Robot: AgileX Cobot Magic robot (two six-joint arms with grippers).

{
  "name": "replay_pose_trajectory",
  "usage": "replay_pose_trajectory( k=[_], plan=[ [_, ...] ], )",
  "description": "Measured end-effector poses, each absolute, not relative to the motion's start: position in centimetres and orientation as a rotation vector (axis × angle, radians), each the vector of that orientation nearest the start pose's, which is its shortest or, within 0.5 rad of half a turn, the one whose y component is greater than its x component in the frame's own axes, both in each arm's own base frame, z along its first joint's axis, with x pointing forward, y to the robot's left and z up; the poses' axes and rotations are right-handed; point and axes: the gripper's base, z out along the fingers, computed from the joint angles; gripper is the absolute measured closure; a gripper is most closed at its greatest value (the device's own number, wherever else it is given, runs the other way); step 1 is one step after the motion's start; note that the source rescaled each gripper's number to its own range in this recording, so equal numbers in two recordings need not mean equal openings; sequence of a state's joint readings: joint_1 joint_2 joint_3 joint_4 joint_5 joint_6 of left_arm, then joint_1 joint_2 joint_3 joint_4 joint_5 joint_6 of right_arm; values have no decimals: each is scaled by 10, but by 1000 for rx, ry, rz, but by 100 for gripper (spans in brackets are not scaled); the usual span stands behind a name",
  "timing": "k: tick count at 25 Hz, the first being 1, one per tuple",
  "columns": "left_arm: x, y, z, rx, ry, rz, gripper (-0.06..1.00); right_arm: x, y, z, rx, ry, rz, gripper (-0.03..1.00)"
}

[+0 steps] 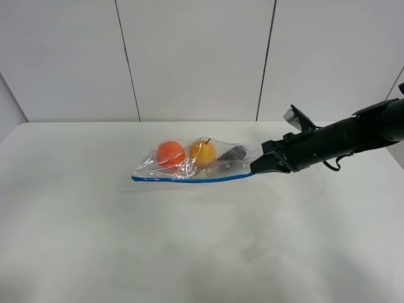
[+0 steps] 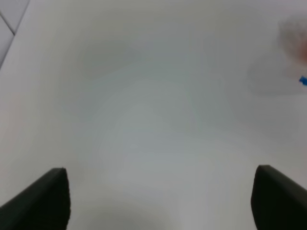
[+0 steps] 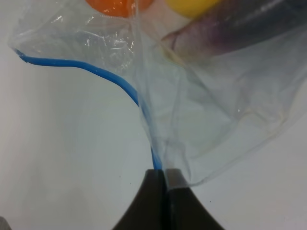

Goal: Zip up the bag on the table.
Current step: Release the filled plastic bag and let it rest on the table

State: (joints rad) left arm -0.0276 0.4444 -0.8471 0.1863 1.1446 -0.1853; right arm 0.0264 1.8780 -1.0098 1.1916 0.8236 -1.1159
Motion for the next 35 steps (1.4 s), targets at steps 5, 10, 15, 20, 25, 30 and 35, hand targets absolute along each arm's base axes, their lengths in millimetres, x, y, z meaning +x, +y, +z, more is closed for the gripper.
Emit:
replay_pose_trajectory(
  k=[5,10,15,20,25,30,35],
  plan=[
    [39,17,363,-268,2182,155,-4,340,71,159,-338,2536,990,97],
    [34,18,364,-283,2160,160,-4,340,71,159,-338,2536,990,97],
    [13,16,366,-284,2074,153,-4,340,71,159,-338,2536,990,97],
    [4,16,366,-285,2043,148,-4,340,71,159,-338,2536,990,97],
    [3,16,365,-286,2046,147,-4,340,71,159,-338,2536,991,97],
    [3,15,365,-285,2046,142,-4,340,71,159,-340,2536,994,97],
    [12,15,347,-265,2118,156,-4,340,71,159,-341,2536,996,97]
  ],
)
